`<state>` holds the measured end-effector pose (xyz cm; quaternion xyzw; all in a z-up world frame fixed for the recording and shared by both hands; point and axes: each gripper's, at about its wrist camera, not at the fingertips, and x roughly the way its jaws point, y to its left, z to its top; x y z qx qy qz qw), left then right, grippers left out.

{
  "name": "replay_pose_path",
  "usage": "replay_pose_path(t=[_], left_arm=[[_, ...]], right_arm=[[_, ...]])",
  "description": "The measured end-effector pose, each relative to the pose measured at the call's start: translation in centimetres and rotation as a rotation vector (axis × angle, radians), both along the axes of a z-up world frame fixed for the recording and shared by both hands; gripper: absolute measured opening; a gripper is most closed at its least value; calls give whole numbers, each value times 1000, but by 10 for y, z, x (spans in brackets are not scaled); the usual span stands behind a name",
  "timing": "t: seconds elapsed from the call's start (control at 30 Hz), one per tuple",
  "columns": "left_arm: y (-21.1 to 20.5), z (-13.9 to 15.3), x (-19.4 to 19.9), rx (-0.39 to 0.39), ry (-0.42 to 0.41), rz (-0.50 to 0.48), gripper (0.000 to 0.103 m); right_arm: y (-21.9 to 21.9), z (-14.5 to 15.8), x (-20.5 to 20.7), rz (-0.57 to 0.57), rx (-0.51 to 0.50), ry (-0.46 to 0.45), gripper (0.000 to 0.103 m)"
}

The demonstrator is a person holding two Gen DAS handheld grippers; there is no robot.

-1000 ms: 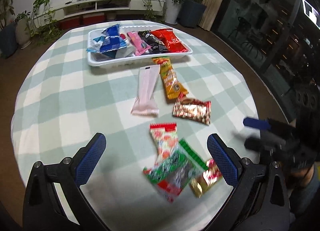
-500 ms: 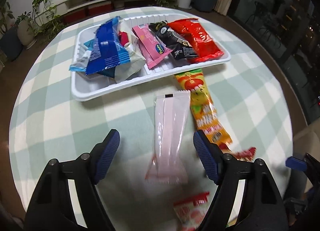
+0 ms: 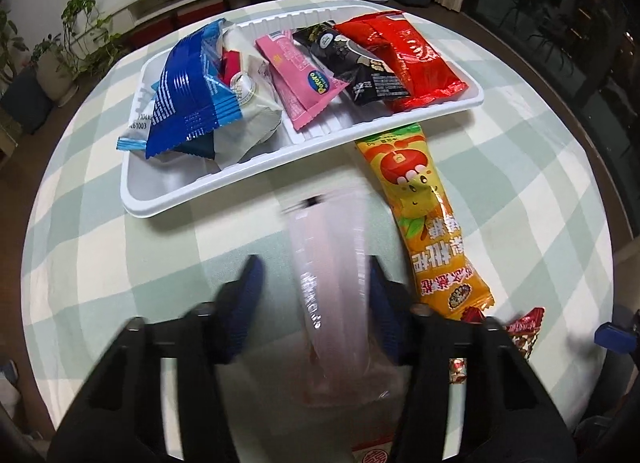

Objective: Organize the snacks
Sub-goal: 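Grasp the white-pink packet with the left gripper and lift it, then grasp the orange-yellow candy stick with the right gripper and lift it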

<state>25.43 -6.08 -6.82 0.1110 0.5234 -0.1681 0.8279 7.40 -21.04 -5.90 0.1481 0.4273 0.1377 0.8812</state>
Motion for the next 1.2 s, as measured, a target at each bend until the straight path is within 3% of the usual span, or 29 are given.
replay_pose_path(t=[0.17,0.37,0.6,0.87,1.2], left_arm=[[-4,1,-5,22,-14,-18,30],[4,3,-14,-19,-7,-11,22],[38,17,-31,-135,-20,42,21],[87,39,-67,-323,-47,125,21],[116,46,-94,-403,-59,159,21]], right_arm=[[4,2,0,6,-4,-2,72],[5,11,5,0,-28,-18,69],[12,24,34,6,-83,-28,67],[42,20,96,56,-152,32,63],[72,-10,164,73,-232,150,53]])
